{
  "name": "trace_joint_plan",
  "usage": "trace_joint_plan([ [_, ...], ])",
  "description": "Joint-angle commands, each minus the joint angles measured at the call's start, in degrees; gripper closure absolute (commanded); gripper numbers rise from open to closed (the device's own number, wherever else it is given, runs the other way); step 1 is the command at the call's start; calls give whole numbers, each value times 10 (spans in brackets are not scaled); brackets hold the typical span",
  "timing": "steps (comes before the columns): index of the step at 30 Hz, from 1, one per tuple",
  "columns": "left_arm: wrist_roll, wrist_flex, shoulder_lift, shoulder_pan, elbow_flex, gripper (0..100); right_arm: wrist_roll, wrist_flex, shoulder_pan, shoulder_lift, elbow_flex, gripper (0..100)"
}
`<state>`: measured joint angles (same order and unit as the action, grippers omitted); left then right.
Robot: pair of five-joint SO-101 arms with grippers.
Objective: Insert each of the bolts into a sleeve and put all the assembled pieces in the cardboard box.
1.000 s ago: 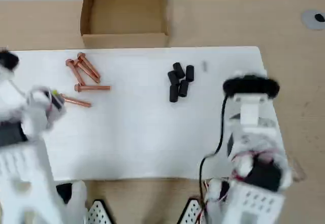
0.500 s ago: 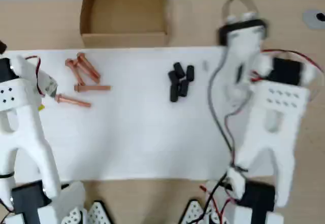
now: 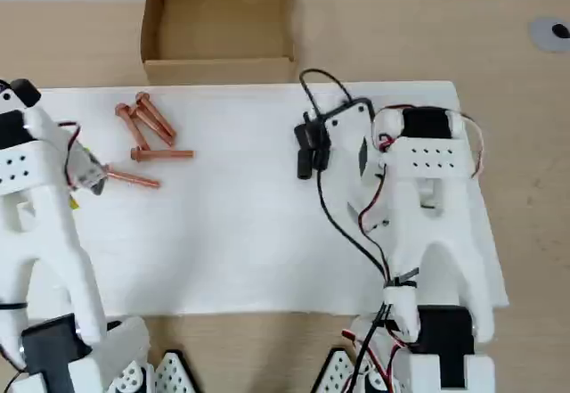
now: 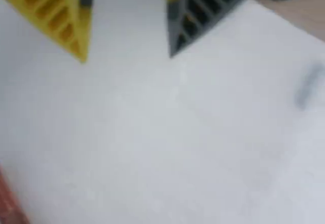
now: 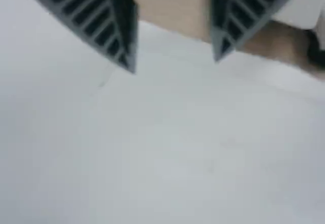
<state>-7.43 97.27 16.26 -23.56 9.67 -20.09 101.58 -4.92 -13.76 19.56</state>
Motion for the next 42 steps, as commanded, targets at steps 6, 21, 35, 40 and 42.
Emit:
trace_joint_plan([
  [6,213,4,9,-55,-5,882,-6,2,-165,-22,7,860],
  [21,12,-11,3,-55,-13,882,78,-106,-81,-21,-45,859],
  [35,-312,-187,3,-37,112,882,146,-162,-39,64,-119,858],
  [40,-359,-241,3,8,132,882,146,-169,-39,134,-125,859],
  [42,-412,-255,3,10,132,882,144,-171,-39,148,-128,860],
])
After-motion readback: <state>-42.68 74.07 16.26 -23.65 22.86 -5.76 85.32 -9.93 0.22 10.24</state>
